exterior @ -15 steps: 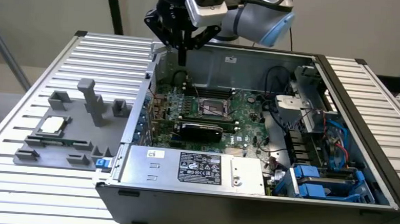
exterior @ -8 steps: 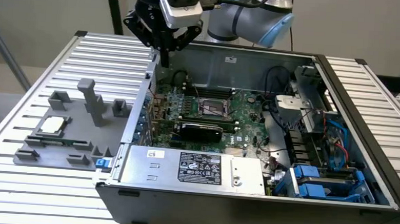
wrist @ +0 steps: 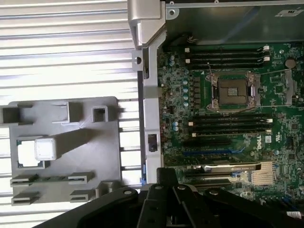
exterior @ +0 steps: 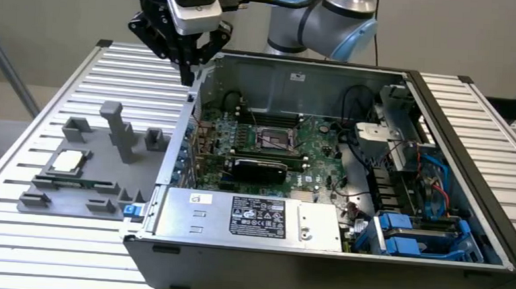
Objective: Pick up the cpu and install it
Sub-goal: 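Reach for the cpu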
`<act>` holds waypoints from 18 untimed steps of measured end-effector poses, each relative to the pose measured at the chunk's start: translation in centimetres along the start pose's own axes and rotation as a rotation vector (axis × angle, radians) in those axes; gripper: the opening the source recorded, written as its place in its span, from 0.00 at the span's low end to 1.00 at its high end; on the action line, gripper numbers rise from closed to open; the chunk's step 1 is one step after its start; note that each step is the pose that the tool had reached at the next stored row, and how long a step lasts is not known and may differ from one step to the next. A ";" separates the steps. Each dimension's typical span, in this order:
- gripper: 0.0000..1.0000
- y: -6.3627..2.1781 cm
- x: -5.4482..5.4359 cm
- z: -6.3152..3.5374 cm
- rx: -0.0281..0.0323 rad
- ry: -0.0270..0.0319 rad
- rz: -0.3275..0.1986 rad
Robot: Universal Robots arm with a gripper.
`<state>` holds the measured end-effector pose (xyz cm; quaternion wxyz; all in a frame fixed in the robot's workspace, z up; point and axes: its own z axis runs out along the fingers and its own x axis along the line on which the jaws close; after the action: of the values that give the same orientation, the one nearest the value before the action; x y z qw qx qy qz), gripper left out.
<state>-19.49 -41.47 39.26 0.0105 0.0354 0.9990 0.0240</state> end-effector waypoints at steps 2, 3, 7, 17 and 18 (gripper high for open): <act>0.11 -0.10 0.9 -0.02 -0.0001 0.0000 0.000; 0.11 -0.15 1.4 -0.02 0.0000 0.0000 0.000; 0.11 -0.33 3.2 -0.04 -0.0001 0.0000 0.000; 0.11 -0.74 7.7 0.06 0.0000 0.0001 0.000; 0.11 -0.78 8.1 0.11 0.0000 0.0000 0.000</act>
<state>-27.66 -41.66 38.95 0.0105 0.0353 0.9990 0.0240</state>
